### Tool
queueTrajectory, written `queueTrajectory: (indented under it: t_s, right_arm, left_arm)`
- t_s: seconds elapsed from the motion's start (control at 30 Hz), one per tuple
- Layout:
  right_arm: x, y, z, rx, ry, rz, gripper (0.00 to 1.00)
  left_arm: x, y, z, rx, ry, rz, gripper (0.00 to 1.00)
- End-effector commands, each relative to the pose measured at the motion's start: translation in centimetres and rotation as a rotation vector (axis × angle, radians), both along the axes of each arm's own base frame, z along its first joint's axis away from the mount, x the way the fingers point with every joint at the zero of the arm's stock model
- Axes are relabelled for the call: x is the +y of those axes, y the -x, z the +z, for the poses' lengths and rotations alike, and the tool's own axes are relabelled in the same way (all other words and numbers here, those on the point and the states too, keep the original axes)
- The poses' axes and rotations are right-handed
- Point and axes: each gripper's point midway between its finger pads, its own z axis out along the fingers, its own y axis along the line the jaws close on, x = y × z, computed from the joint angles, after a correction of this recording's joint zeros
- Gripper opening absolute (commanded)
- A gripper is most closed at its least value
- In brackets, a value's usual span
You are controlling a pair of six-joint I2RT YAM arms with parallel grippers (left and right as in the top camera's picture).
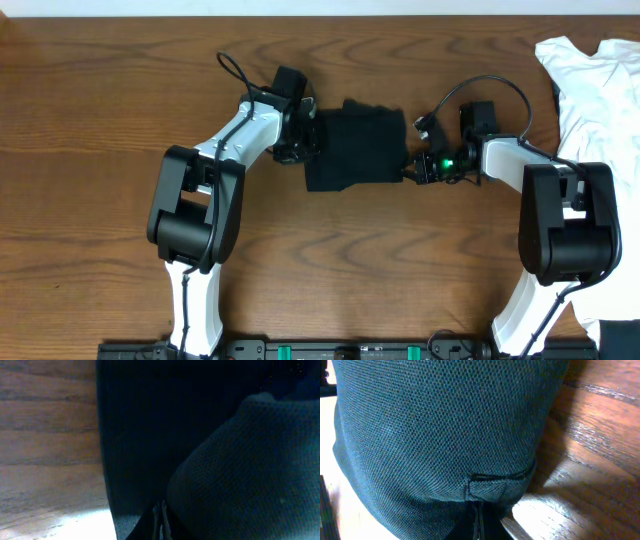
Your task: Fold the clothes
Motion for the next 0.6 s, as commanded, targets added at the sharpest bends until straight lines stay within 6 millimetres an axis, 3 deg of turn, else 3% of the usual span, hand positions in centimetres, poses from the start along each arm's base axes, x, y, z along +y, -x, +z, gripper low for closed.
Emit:
queueTrajectory:
  t_s: [0.0, 0.13, 0.37, 0.47, 0.57]
  right_arm:
    - [0.0, -0.1, -0.4, 0.006, 0.033, 0.003, 0.01]
    - [0.0, -1.1, 3.3, -0.072, 0.028, 0.000, 0.01]
    - [0.0, -1.1, 10.9, -0.217, 0.016, -0.022, 0.01]
    - [0.1, -0.8, 11.8, -0.232, 0.023, -0.019, 0.01]
    - [-0.1, -0.7, 10.7, -0.215, 0.073, -0.025, 0.01]
  left_arm:
    - [-0.5, -0.8, 2.1, -0.048, 0.029, -0.011, 0.06]
    - [-0.7, -1.8, 5.8, -0.137, 0.050, -0.008, 0.06]
    - [2.5, -2.8, 11.4, -0.307, -0.091, 0.060, 0.11]
    - [2.6, -2.5, 12.0, -0.307, -0.092, 0.061, 0.21]
    - [2.7, -1.7, 11.3, -0.268, -0.104, 0.058, 0.23]
